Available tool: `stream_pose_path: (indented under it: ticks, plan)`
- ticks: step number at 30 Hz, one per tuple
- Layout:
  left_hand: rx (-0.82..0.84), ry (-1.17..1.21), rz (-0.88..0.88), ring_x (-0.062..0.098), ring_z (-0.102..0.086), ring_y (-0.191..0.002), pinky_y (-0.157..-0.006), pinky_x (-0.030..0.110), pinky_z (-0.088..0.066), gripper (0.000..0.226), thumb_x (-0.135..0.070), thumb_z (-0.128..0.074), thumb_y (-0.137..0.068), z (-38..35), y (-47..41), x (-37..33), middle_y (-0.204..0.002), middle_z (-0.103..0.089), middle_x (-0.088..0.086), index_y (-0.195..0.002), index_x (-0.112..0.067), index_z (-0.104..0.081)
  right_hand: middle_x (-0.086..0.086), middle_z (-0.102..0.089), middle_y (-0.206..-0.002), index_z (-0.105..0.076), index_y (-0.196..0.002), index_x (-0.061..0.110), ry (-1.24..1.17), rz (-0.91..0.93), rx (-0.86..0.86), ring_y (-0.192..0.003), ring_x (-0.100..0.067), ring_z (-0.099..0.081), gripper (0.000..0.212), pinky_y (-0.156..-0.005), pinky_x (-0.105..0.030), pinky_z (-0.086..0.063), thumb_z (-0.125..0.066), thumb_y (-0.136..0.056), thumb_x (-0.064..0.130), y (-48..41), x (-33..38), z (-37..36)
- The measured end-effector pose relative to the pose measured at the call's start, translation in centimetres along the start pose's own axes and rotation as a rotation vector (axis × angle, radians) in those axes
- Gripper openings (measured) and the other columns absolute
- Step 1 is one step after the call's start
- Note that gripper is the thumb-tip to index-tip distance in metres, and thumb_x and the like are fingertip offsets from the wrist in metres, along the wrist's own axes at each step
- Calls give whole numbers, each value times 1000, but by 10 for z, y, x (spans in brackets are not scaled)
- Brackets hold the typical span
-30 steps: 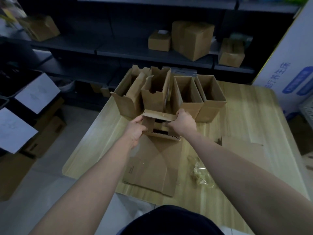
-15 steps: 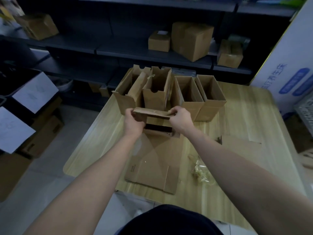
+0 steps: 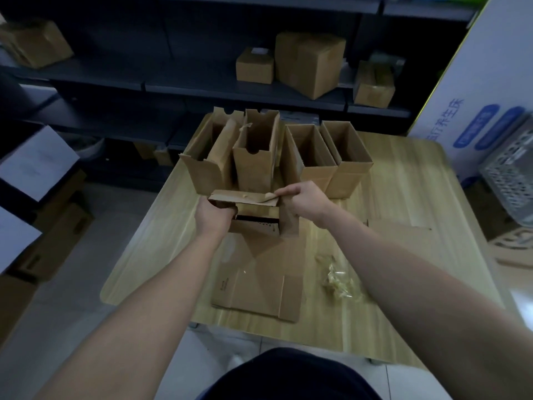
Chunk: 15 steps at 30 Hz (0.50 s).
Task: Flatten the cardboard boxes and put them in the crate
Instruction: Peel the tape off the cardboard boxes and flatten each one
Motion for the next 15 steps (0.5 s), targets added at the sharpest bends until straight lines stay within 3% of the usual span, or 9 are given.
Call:
stream_pose_path:
  ticks: [3, 6, 8, 11, 13, 15]
  plan:
    - [-9, -70, -31, 23, -59, -90, -74, 32, -51, 36, -20, -76, -71, -1, -2, 0, -97, -60, 4, -100, -12, -56, 4, -58, -104, -68, -111, 20, -55, -33, 31, -101, -15, -54, 39, -81, -30, -52, -50, -84, -3, 2, -3, 2]
    - [56, -113, -52, 25, -59, -97, -77, 33, -50, 48, -21, -77, -70, -5, -4, -2, -108, -58, 7, -110, -8, -53, 5, -58, -99, -68, -108, 19, -63, -56, 24, -103, -19, -54, 37, -85, -35, -53, -52, -83, -3, 4, -6, 3]
    - [91, -140, -53, 25, -58, -94, -73, 32, -48, 46, -22, -79, -68, -7, -4, -5, -103, -56, 5, -102, -8, -50, 3, -58, -100, -68, -105, 19, -74, -87, 32, -103, -20, -54, 39, -85, -37, -54, -52, -81, -7, 6, -9, 7]
    - [86, -192, -83, 20, -53, -81, -64, 26, -40, 38, -24, -77, -69, -11, 3, -10, -88, -52, -2, -94, -16, -50, 0, -60, -102, -68, -95, 21, -62, -131, 81, -96, -17, -57, 38, -71, -28, -52, -52, -77, -8, 12, -14, 20]
    - [113, -138, -110, 13, -50, -77, -59, 19, -37, 36, -27, -78, -70, -19, 10, -15, -84, -52, -8, -95, -18, -53, -1, -63, -102, -68, -88, 23, -110, -157, 113, -95, -17, -59, 27, -70, -26, -50, -55, -78, 2, 15, -20, 32]
    - [170, -52, -122, 12, -53, -83, -67, 20, -41, 36, -25, -77, -72, -31, 20, -22, -90, -55, -8, -100, -19, -55, -1, -65, -100, -69, -89, 19, -227, -207, 99, -95, -19, -59, 14, -73, -30, -48, -60, -80, 24, 19, -32, 47]
Point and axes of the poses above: each hand's wrist, its own y-axis away from the middle knuckle, its own z-axis out of the back of the hand, x = y × z, the point moved 2 cm from there along -y, towards the middle knuckle
